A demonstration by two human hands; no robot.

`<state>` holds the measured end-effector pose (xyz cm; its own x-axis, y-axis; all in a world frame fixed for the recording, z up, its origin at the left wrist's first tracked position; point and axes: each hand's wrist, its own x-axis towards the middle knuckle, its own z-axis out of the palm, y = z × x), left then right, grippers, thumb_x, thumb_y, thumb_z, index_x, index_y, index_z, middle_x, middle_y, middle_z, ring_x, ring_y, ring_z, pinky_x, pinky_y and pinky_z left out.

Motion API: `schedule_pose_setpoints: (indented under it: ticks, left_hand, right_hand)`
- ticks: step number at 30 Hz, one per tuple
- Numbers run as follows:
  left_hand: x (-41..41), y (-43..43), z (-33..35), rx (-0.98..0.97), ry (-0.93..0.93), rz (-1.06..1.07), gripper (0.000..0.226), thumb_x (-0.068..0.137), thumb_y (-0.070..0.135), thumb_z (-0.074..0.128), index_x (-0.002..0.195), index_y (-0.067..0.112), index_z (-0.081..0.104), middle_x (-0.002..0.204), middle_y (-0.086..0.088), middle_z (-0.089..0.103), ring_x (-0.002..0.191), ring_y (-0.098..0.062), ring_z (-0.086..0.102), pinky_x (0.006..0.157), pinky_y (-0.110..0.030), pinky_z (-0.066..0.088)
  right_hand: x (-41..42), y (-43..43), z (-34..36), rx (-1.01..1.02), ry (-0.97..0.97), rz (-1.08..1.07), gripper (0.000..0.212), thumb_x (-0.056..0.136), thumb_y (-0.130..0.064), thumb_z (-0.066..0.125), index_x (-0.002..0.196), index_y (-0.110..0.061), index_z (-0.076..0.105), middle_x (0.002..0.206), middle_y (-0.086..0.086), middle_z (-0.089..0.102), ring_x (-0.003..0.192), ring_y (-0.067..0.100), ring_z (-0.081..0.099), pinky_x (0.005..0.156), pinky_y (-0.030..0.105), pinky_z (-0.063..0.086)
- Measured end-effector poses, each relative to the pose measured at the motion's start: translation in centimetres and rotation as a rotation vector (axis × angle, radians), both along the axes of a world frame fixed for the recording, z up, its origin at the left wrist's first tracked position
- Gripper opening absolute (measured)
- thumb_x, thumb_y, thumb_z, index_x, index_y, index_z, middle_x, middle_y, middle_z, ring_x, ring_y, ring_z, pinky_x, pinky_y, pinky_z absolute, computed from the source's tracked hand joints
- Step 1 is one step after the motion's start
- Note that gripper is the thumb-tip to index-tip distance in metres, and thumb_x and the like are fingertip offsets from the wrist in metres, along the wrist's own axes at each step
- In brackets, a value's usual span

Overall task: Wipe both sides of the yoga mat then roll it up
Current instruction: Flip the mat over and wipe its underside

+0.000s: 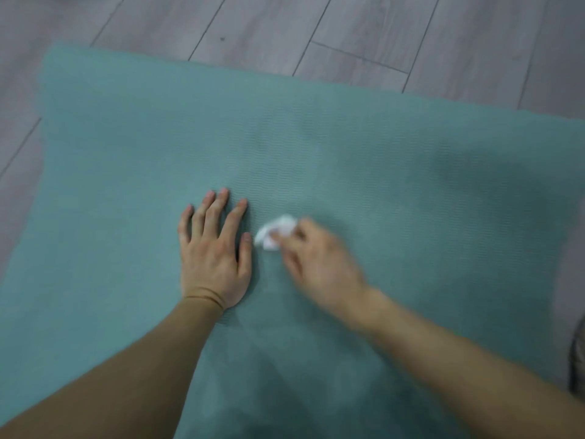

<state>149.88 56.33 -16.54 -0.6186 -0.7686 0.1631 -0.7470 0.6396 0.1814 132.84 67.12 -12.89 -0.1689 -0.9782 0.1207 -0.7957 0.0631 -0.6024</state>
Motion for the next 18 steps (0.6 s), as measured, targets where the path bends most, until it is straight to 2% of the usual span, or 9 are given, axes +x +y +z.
schedule_pose_setpoints:
  ticks: [2, 3, 5, 7, 10, 13, 15, 16, 18]
  left_hand:
    - [0.0, 0.0, 0.1, 0.002, -0.009, -0.003, 0.053, 0.101, 0.034, 0.045, 0.151, 0.017, 0.054, 0.163, -0.012, 0.041, 0.154, -0.034, 0.034, 0.124, -0.06, 0.022]
    - [0.0, 0.0, 0.1, 0.005, -0.012, -0.002, 0.053, 0.101, 0.034, 0.045, 0.151, 0.017, 0.054, 0.163, -0.012, 0.041, 0.154, -0.034, 0.033, 0.124, -0.06, 0.022]
    - [0.0, 0.0, 0.1, 0.012, -0.012, -0.006, 0.053, 0.102, 0.033, 0.046, 0.151, 0.017, 0.053, 0.163, -0.012, 0.041, 0.154, -0.034, 0.033, 0.124, -0.06, 0.022]
    - [-0.1, 0.0, 0.1, 0.01, -0.011, -0.008, 0.052, 0.101, 0.032, 0.046, 0.151, 0.017, 0.054, 0.163, -0.011, 0.041, 0.154, -0.034, 0.033, 0.123, -0.06, 0.022]
    - [0.1, 0.0, 0.2, 0.02, -0.015, -0.008, 0.052, 0.102, 0.031, 0.045, 0.151, 0.017, 0.053, 0.164, -0.011, 0.041, 0.154, -0.034, 0.033, 0.124, -0.06, 0.022]
    - [-0.1, 0.1, 0.1, 0.017, -0.011, -0.009, 0.053, 0.102, 0.031, 0.045, 0.152, 0.016, 0.053, 0.165, -0.012, 0.039, 0.155, -0.034, 0.032, 0.124, -0.06, 0.022]
    - [0.0, 0.0, 0.0, 0.017, -0.005, -0.001, 0.053, 0.102, 0.03, 0.046, 0.152, 0.016, 0.053, 0.165, -0.012, 0.039, 0.155, -0.033, 0.032, 0.124, -0.06, 0.022]
    - [0.1, 0.0, 0.0, 0.018, -0.007, 0.0, 0.053, 0.102, 0.03, 0.046, 0.152, 0.016, 0.053, 0.165, -0.012, 0.039, 0.155, -0.033, 0.032, 0.124, -0.06, 0.022]
    - [0.0, 0.1, 0.2, 0.015, -0.009, -0.003, 0.053, 0.101, 0.03, 0.047, 0.152, 0.017, 0.053, 0.164, -0.011, 0.04, 0.154, -0.033, 0.033, 0.124, -0.06, 0.022]
  right_hand:
    - [-5.0, -7.2, -0.4, -0.068, 0.115, -0.147, 0.033, 0.106, -0.032, 0.045, 0.127, -0.032, 0.07, 0.116, 0.007, 0.061, 0.098, 0.029, 0.062, 0.086, 0.04, 0.055]
    - [-7.5, -10.8, -0.2, -0.06, 0.167, -0.261, 0.034, 0.106, -0.029, 0.045, 0.129, -0.029, 0.069, 0.118, 0.011, 0.06, 0.099, 0.032, 0.061, 0.086, 0.043, 0.054]
    - [-11.0, -15.7, -0.1, -0.028, 0.225, -0.416, 0.035, 0.104, -0.024, 0.045, 0.131, -0.025, 0.068, 0.117, 0.015, 0.058, 0.096, 0.033, 0.061, 0.079, 0.039, 0.051]
    - [-10.5, -16.5, -0.2, -0.017, 0.225, -0.457, 0.036, 0.103, -0.019, 0.047, 0.13, -0.028, 0.069, 0.117, 0.014, 0.06, 0.093, 0.035, 0.063, 0.074, 0.036, 0.047]
    - [-5.6, -9.7, -1.0, -0.026, 0.14, -0.26, 0.036, 0.097, -0.017, 0.053, 0.125, -0.03, 0.072, 0.106, 0.011, 0.06, 0.088, 0.034, 0.061, 0.077, 0.041, 0.054]
    - [-0.8, -0.2, -0.9, 0.02, 0.059, 0.169, 0.031, 0.096, -0.014, 0.057, 0.121, -0.026, 0.072, 0.099, 0.006, 0.053, 0.086, 0.027, 0.057, 0.075, 0.044, 0.054]
    - [-1.7, 0.5, -0.4, 0.033, 0.086, 0.353, 0.029, 0.098, -0.014, 0.056, 0.121, -0.024, 0.071, 0.102, 0.007, 0.052, 0.086, 0.027, 0.056, 0.073, 0.044, 0.055]
    - [-3.3, -1.5, -0.1, 0.005, 0.12, 0.328, 0.028, 0.099, -0.016, 0.055, 0.12, -0.025, 0.071, 0.105, 0.008, 0.053, 0.086, 0.027, 0.057, 0.072, 0.043, 0.054]
    - [-7.2, -8.1, 0.9, -0.079, 0.153, 0.073, 0.024, 0.1, -0.025, 0.052, 0.117, -0.028, 0.069, 0.111, 0.006, 0.057, 0.089, 0.031, 0.062, 0.072, 0.039, 0.051]
